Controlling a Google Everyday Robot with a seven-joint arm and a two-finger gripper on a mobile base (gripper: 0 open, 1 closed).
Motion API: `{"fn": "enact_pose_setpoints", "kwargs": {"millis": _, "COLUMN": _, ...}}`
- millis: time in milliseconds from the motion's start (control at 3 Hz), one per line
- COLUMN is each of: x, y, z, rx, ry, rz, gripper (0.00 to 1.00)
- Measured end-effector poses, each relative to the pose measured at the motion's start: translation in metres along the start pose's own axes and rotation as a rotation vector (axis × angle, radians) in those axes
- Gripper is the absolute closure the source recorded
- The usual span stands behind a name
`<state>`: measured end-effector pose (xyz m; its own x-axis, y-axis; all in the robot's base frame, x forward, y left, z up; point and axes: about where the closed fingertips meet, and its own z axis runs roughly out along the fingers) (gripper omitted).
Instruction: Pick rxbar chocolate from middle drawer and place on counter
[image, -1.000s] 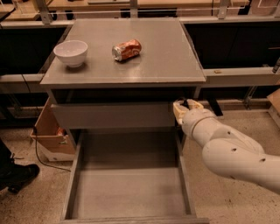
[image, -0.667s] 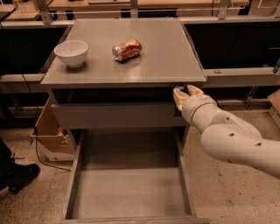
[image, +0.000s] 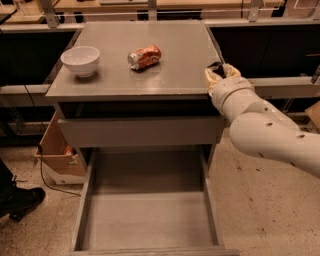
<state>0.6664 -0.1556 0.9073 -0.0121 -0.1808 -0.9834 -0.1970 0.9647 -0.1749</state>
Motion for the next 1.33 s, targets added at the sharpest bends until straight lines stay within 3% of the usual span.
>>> {"fn": "enact_pose_setpoints", "kwargs": {"millis": 333, "x": -0.027, "y": -0.001, "z": 0.016, "rx": 0.015, "ry": -0.029, "rz": -0.053, "gripper": 1.00}}
{"fn": "enact_pose_setpoints", "kwargs": {"millis": 667, "x": -0.038, "y": 0.001, "z": 0.043, "rx": 0.005, "ry": -0.036, "rz": -0.070, "gripper": 1.00}}
{"fn": "enact_pose_setpoints", "kwargs": {"millis": 1333, "x": -0.020, "y": 0.008, "z": 0.097, "rx": -0.034, "ry": -0.013, "rz": -0.024, "gripper": 0.54}}
